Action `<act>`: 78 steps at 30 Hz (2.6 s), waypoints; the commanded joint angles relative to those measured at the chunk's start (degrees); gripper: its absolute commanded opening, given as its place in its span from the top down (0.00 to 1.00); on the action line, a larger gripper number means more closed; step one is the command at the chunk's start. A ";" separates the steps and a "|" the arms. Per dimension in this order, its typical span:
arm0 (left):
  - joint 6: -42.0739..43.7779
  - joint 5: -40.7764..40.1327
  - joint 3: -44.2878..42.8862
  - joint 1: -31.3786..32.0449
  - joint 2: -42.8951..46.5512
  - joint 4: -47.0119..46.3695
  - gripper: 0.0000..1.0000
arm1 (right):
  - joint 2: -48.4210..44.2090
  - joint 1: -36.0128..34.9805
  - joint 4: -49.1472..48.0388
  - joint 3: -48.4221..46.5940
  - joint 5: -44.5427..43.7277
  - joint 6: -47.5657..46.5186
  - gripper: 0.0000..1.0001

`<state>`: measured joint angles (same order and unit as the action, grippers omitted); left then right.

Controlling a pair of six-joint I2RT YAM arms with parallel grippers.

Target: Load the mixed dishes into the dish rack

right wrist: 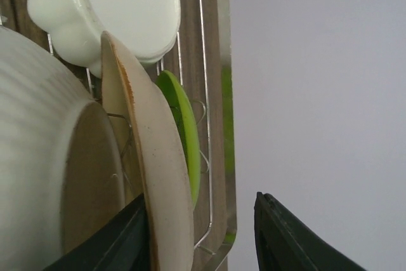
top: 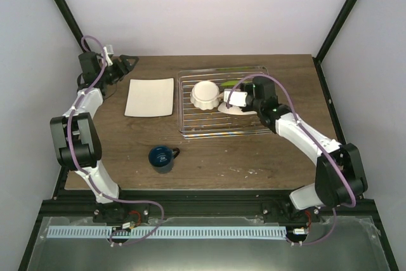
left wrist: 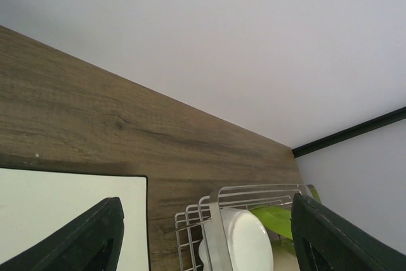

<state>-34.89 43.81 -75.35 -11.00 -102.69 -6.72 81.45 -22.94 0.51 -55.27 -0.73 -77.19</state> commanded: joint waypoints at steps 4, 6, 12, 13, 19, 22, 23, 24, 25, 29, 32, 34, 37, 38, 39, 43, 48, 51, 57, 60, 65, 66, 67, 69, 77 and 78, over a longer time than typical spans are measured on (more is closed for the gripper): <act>1.26 -0.75 -1.38 -0.51 -2.46 1.68 0.26 | -4.72 -1.21 12.34 -4.15 1.77 2.73 0.53; 1.33 -1.34 -1.39 -0.57 -3.01 2.16 0.26 | -5.70 -2.12 15.09 -3.49 1.33 3.83 0.53; 2.56 -5.28 -1.24 -0.60 -2.57 5.16 0.26 | -8.88 -4.48 17.47 -0.49 0.46 9.46 0.53; 3.10 -6.11 -1.46 -0.60 -2.44 6.15 0.26 | -9.34 -5.05 17.94 -0.31 0.16 10.24 0.53; 7.13 -13.30 -5.95 -0.62 -4.01 19.52 0.26 | -11.29 -7.95 17.26 -2.90 -0.34 19.26 0.48; 10.05 -20.33 -10.00 -0.64 -6.09 28.82 0.26 | -9.96 -8.67 14.68 -6.95 -0.49 27.06 0.47; 10.86 -22.65 -11.13 -0.56 -6.81 31.35 0.26 | -8.87 -8.84 14.54 -8.93 -0.51 29.99 0.47; 11.42 -24.17 -12.02 -0.59 -7.62 33.30 0.26 | -7.59 -8.86 14.66 -11.19 -0.59 32.93 0.47; 11.83 -25.15 -12.88 -0.60 -8.40 34.97 0.26 | -6.28 -8.88 14.94 -13.48 -0.59 35.79 0.47; 12.15 -24.02 -13.70 -0.59 -11.17 37.58 0.25 | -0.73 -8.92 18.26 -22.07 1.11 45.43 0.42; 11.43 -22.59 -12.85 -0.55 -12.61 39.30 0.25 | 2.32 -8.88 20.43 -28.07 4.39 50.73 0.41; 10.81 -22.44 -11.31 -0.59 -12.47 39.55 0.25 | 3.56 -8.88 21.21 -30.34 6.01 53.63 0.41; 10.28 -22.07 -8.83 -0.62 -12.18 39.72 0.25 | 3.94 -8.88 20.89 -31.14 7.81 55.97 0.41; 10.21 -22.13 -8.37 -0.67 -12.26 40.05 0.25 | 3.75 -8.88 20.71 -31.01 8.14 56.30 0.41; 10.15 -22.14 -7.82 -0.61 -12.41 40.28 0.25 | 3.53 -8.88 20.57 -30.82 8.35 56.35 0.41; 9.63 -22.48 -5.47 -0.64 -12.53 40.76 0.25 | 2.97 -8.88 20.99 -30.23 7.70 56.16 0.41; 8.12 -21.13 -0.57 -0.60 -11.52 38.94 0.25 | 1.99 -8.88 21.11 -29.35 7.38 56.46 0.41; 6.60 -18.85 3.25 -0.60 -10.64 36.20 0.25 | 1.78 -8.94 21.11 -28.82 7.71 57.14 0.41; 0.17 -10.77 13.10 -0.67 -8.97 24.66 0.25 | 1.70 -8.89 21.36 -27.81 8.21 57.37 0.42; -2.49 -7.38 17.43 -0.65 -9.03 18.71 0.27 | 1.69 -8.90 21.37 -27.28 8.29 57.22 0.43; -3.80 -5.81 20.85 -0.69 -8.86 14.90 0.55 | 1.95 -8.90 21.48 -26.73 8.68 57.14 0.44; -3.86 -5.67 21.26 -0.68 -8.73 14.54 0.62 | 1.96 -8.88 21.51 -26.69 8.72 57.08 0.45; -3.85 -5.58 21.66 -0.68 -8.61 14.19 0.68 | 2.04 -8.92 21.48 -26.50 8.83 57.10 0.45; -3.85 -5.29 22.30 -0.69 -8.35 13.40 0.76 | 2.12 -8.90 21.37 -26.22 9.04 57.05 0.45; -4.23 -3.65 25.20 -0.86 -7.44 10.39 0.99 | 2.78 -8.93 21.55 -25.49 10.34 57.28 0.46; -4.34 -3.32 25.71 -0.94 -7.10 9.88 1.00 | 2.90 -8.91 21.65 -25.48 10.70 57.27 0.46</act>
<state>-39.51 41.08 -52.56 -13.08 -108.92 0.01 84.68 -31.38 21.74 -80.88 8.23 -20.49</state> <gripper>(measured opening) 0.162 0.544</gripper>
